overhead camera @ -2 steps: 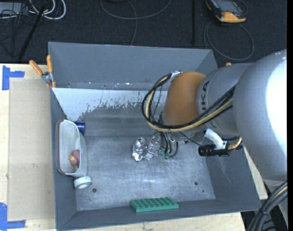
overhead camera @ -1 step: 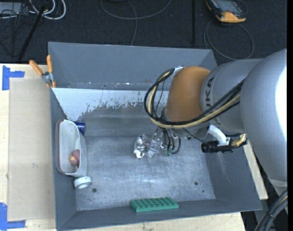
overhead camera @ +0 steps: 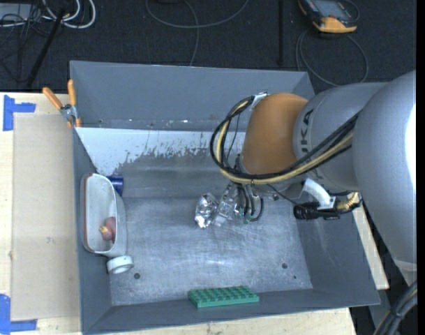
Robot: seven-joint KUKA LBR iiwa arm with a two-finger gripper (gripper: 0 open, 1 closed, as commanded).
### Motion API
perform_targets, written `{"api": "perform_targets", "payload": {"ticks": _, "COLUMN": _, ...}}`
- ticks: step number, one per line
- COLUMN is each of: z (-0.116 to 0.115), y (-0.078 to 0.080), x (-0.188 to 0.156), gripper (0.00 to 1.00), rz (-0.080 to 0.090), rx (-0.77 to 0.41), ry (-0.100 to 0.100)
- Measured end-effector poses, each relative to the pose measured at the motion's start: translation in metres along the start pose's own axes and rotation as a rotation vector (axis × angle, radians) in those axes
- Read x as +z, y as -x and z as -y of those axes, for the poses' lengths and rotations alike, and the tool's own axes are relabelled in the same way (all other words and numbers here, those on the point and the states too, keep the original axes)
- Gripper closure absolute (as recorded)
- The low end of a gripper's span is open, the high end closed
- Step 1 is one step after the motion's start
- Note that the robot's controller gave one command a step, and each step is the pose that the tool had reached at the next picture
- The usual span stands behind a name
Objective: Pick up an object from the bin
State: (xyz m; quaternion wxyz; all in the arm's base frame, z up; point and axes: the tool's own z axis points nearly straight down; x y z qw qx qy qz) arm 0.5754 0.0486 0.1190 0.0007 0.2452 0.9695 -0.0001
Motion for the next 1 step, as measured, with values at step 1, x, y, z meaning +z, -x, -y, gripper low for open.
{"api": "perform_targets", "payload": {"ticks": 1, "z": -0.0005, "y": 0.0018, "x": -0.0711, "gripper": 1.0, "rz": 0.004, "rx": -0.005, "ry": 0.003}}
